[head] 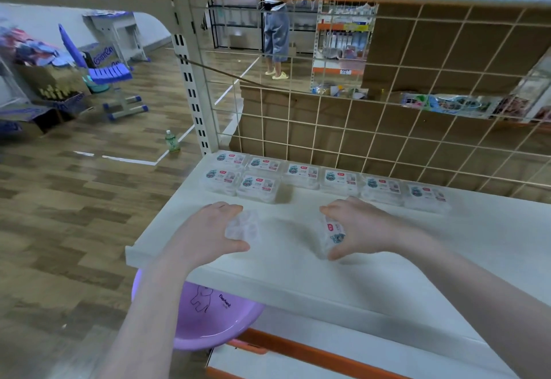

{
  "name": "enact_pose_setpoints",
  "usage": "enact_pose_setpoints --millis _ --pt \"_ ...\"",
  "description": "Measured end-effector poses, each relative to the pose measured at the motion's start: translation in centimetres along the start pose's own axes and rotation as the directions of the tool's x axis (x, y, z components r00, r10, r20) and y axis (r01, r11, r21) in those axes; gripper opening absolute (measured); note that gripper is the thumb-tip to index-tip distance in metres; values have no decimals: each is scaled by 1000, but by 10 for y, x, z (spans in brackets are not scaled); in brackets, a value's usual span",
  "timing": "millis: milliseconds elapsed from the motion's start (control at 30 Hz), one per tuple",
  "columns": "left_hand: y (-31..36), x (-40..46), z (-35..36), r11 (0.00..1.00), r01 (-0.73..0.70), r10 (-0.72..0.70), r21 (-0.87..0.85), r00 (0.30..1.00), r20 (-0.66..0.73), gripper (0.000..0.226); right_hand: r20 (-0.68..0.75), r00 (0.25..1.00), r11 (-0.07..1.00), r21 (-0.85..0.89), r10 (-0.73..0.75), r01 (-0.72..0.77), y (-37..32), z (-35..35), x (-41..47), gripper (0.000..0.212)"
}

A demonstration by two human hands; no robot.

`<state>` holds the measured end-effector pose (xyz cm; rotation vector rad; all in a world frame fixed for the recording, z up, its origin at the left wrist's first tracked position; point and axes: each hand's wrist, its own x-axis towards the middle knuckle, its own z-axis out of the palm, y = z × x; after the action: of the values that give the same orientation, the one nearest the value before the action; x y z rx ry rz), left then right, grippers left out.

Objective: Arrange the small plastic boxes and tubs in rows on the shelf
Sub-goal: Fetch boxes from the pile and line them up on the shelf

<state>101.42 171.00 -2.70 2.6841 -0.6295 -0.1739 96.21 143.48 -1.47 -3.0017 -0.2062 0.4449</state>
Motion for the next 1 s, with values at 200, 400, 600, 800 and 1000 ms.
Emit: enact_pose_setpoints --millis 200,400,600,800,1000 --pt "1 3 6 1000 -4 4 5 1000 18 77 -303 908 947 -47 288 -317 -27 37 -15 75" --pt "5 8 8 1000 -20 20 10 1000 18 77 -273 946 984 3 174 -180 -19 35 -21 91" --pt "5 8 7 1000 -12 12 17 1000 14 77 -70 981 966 176 -180 190 3 16 -36 85" --pt "4 4 6 1000 -9 9 14 1000 12 77 -73 978 963 170 -197 207 11 14 -30 66" --pt "2 0 4 1000 -8 8 -4 1000 16 77 -243 967 993 67 -82 101 -2 27 -12 61"
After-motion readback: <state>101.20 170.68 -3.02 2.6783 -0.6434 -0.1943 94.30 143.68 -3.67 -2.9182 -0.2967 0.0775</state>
